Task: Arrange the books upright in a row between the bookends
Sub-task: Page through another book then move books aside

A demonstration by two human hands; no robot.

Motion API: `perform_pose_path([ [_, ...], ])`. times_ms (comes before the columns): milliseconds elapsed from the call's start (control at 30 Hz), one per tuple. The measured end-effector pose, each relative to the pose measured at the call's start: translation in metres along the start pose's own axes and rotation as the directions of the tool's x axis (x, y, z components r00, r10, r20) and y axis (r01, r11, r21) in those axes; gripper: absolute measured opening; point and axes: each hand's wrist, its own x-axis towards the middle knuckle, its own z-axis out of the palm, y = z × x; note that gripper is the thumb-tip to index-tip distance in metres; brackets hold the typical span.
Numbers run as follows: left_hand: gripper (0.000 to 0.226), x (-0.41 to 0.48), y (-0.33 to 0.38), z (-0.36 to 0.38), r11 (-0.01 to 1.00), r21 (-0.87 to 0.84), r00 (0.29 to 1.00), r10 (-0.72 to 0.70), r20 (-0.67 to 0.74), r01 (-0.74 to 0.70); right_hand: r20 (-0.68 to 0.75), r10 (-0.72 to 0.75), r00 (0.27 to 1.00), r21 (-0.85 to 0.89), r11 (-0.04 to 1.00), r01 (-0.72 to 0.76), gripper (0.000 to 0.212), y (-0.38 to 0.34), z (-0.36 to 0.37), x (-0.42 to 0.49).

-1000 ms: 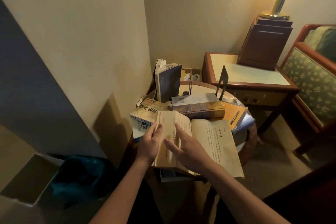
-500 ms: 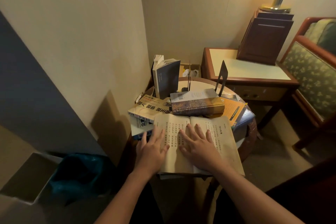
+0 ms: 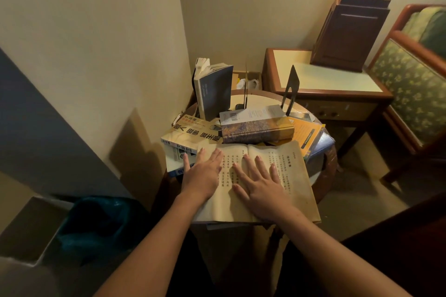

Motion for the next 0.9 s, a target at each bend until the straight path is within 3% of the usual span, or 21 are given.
perform_pose_path([
  [167,0.052,-0.029,0.004,0.012,0.997,-0.080,0.997,-0.010,-0.076,0.003,-0.023,0.005,1.000,0.003,1.000,-0.005,0.064,0.002,0.006,0.002],
  [400,0.054,-0.082,0.006,0.021,0.996,-0.088,0.999,-0.011,-0.033,0.008,-0.045,0.004,0.999,0.006,1.000,-0.004,0.064,0.002,0.009,0.002],
  [900,0.050,0.006,-0.003,0.006,0.974,-0.221,0.998,-0.054,-0.041,0.044,-0.037,0.006,0.999,0.021,1.000,-0.006,0.064,0.002,0.008,0.002],
])
